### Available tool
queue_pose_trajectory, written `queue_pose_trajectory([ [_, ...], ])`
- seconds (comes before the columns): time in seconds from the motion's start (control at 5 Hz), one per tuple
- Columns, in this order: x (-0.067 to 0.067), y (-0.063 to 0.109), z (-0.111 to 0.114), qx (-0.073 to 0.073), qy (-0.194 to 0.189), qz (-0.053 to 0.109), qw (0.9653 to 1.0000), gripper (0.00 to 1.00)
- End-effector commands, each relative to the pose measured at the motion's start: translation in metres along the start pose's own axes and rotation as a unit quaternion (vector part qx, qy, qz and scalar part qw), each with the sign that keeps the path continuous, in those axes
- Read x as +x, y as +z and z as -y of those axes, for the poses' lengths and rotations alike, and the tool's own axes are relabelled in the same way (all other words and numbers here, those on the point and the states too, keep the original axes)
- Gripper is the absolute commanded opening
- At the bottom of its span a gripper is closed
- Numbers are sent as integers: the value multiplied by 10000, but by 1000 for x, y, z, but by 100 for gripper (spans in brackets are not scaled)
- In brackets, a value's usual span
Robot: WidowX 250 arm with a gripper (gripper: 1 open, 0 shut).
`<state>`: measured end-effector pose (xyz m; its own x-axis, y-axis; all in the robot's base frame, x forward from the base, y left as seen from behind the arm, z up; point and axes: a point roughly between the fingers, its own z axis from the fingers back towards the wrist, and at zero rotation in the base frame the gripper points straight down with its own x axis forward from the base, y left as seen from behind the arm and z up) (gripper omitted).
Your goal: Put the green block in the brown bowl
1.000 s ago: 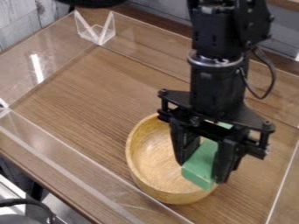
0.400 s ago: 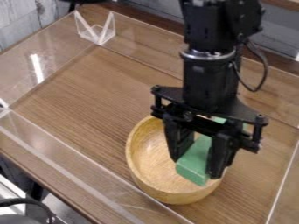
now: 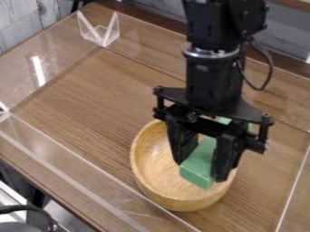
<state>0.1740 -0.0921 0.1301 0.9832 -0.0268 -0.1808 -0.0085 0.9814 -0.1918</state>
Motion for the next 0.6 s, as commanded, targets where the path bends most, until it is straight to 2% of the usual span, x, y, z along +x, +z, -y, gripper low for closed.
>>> queue_pose_trajectory([
  [0.0, 5, 14, 3, -127, 2, 351, 9993, 0],
  [0.4, 8, 8, -4, -115, 35, 382, 9992, 0],
])
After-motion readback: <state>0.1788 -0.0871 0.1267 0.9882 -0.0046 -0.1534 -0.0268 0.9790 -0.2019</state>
